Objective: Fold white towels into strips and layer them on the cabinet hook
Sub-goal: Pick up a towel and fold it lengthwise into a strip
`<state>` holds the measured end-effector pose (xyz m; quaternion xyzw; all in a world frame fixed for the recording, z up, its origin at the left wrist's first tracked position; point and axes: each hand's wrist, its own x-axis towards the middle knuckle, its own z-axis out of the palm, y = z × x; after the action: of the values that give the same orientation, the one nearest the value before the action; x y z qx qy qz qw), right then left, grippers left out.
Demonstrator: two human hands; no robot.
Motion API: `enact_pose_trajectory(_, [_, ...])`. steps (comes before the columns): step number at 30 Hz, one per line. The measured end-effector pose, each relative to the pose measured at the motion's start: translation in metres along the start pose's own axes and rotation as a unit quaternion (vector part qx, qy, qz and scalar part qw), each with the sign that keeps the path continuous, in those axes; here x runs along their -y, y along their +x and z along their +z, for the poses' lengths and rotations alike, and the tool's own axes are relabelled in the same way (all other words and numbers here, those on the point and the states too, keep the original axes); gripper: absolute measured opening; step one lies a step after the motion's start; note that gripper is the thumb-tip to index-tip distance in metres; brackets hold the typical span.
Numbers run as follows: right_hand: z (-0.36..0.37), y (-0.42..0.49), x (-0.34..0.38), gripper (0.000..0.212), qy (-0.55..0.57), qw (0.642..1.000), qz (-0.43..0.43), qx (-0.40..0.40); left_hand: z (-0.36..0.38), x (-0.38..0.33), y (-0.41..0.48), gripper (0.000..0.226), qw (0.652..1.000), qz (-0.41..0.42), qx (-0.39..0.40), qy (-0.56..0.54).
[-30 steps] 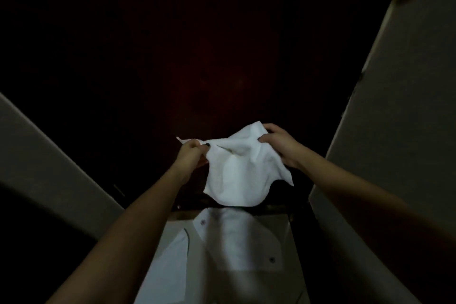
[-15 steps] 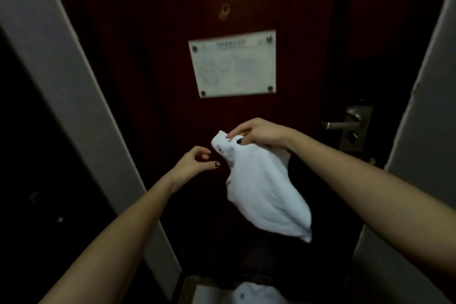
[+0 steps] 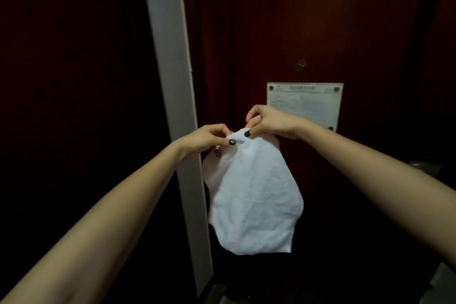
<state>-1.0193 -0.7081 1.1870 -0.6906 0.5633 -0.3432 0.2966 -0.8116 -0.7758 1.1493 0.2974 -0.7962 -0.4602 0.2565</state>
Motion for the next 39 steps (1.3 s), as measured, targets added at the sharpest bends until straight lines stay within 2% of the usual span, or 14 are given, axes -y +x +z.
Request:
enact_pose_trajectory(4, [0.027, 0.008, 0.013, 0.024, -0.056, 0.997, -0.038, 0.028, -0.02, -0.006, -0.044, 0.019, 0.997, -0.033, -0.07, 0.017])
enact_pose_trajectory(8, [0.067, 0.016, 0.011, 0.014, -0.125, 0.981, -0.079, 0.127, -0.044, 0.004, -0.106, 0.023, 0.979, -0.065, -0.192, 0.008])
enact_pose_trajectory(11, [0.107, 0.023, 0.009, 0.018, -0.118, 0.975, -0.096, 0.159, -0.062, 0.015, -0.168, 0.027, 0.959, -0.1, -0.264, 0.024])
enact_pose_trajectory(14, [0.159, 0.025, 0.019, 0.023, -0.148, 0.968, -0.133, 0.152, -0.071, 0.021, -0.232, 0.027, 0.941, -0.143, -0.3, 0.064])
enact_pose_trajectory(16, [0.199, 0.021, 0.034, 0.016, -0.161, 0.957, -0.178, 0.162, -0.072, 0.023, -0.272, 0.027, 0.926, -0.156, -0.335, 0.075])
enact_pose_trajectory(18, [0.241, 0.011, 0.051, 0.006, -0.126, 0.95, -0.214, 0.19, -0.073, 0.023, -0.308, 0.027, 0.909, -0.156, -0.381, 0.067])
enact_pose_trajectory(20, [0.284, -0.005, 0.07, 0.017, -0.087, 0.937, -0.237, 0.242, -0.075, 0.018, -0.347, 0.026, 0.893, -0.158, -0.416, 0.062])
enact_pose_trajectory(22, [0.324, -0.02, 0.088, 0.029, -0.097, 0.914, -0.252, 0.301, -0.076, 0.013, -0.384, 0.024, 0.878, -0.165, -0.445, 0.063])
enact_pose_trajectory(23, [0.346, -0.028, 0.098, 0.026, -0.111, 0.904, -0.265, 0.317, -0.076, 0.011, -0.404, 0.024, 0.869, -0.17, -0.46, 0.063])
enact_pose_trajectory(26, [0.402, -0.051, 0.13, 0.005, -0.128, 0.9, -0.284, 0.306, -0.077, 0.005, -0.467, 0.022, 0.84, -0.194, -0.5, 0.082])
enact_pose_trajectory(28, [0.431, -0.066, 0.154, 0.007, -0.108, 0.911, -0.284, 0.28, -0.078, 0.002, -0.514, 0.021, 0.813, -0.221, -0.525, 0.12])
enact_pose_trajectory(31, [0.464, -0.091, 0.189, 0.01, -0.087, 0.919, -0.299, 0.24, -0.079, 0.001, -0.585, 0.019, 0.791, -0.272, -0.523, 0.163])
enact_pose_trajectory(35, [0.5, -0.128, 0.229, 0.011, -0.054, 0.929, -0.311, 0.192, -0.082, 0.005, -0.669, 0.011, 0.774, -0.4, -0.415, 0.261])
enact_pose_trajectory(39, [0.534, -0.159, 0.257, 0.018, -0.046, 0.944, -0.278, 0.172, -0.087, 0.008, -0.737, 0.026, 0.776, -0.433, -0.385, 0.249])
